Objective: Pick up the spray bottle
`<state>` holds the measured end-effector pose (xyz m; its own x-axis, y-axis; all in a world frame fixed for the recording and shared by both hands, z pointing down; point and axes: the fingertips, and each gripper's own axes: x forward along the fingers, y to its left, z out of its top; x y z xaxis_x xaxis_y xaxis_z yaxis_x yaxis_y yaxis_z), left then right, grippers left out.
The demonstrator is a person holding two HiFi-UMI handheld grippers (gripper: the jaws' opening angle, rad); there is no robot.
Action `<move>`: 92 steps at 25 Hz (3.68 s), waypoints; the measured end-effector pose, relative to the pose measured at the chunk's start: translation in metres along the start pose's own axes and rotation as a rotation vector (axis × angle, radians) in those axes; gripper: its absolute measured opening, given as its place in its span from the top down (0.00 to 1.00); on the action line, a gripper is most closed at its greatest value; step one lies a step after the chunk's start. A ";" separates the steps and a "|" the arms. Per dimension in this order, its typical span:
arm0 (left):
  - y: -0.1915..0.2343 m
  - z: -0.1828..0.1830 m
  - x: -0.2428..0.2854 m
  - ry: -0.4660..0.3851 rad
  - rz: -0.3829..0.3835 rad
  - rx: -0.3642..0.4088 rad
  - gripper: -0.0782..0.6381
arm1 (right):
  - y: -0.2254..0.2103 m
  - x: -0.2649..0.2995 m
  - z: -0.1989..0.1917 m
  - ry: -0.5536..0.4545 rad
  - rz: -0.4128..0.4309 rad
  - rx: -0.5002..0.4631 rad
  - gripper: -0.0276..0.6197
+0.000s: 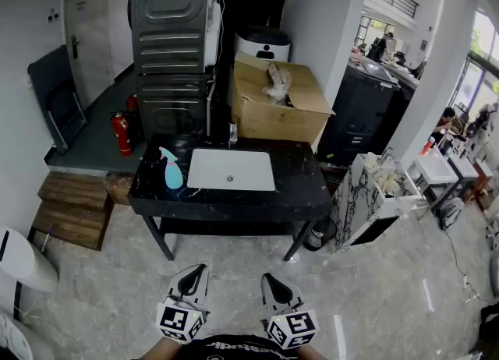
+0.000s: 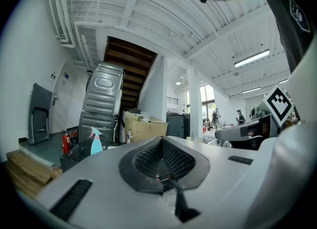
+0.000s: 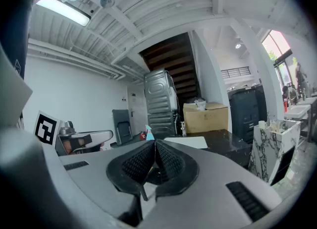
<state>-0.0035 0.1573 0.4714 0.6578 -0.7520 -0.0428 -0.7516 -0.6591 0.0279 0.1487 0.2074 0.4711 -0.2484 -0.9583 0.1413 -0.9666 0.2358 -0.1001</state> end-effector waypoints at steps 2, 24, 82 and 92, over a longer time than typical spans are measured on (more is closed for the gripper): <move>-0.001 0.000 -0.002 -0.002 -0.003 -0.004 0.87 | 0.003 -0.001 0.000 0.001 0.004 -0.005 0.90; 0.047 -0.008 -0.032 0.001 -0.020 -0.017 0.87 | 0.059 0.023 -0.003 -0.029 0.011 -0.006 0.90; 0.328 -0.006 0.277 -0.023 0.123 -0.027 0.87 | -0.052 0.439 0.070 -0.024 0.202 0.016 0.90; 0.358 -0.011 0.283 -0.040 0.075 -0.017 0.63 | -0.037 0.455 0.071 -0.028 0.172 -0.004 0.90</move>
<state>-0.0859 -0.2915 0.4801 0.5971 -0.7982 -0.0797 -0.7974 -0.6014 0.0499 0.0761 -0.2487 0.4689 -0.4081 -0.9080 0.0949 -0.9104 0.3970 -0.1167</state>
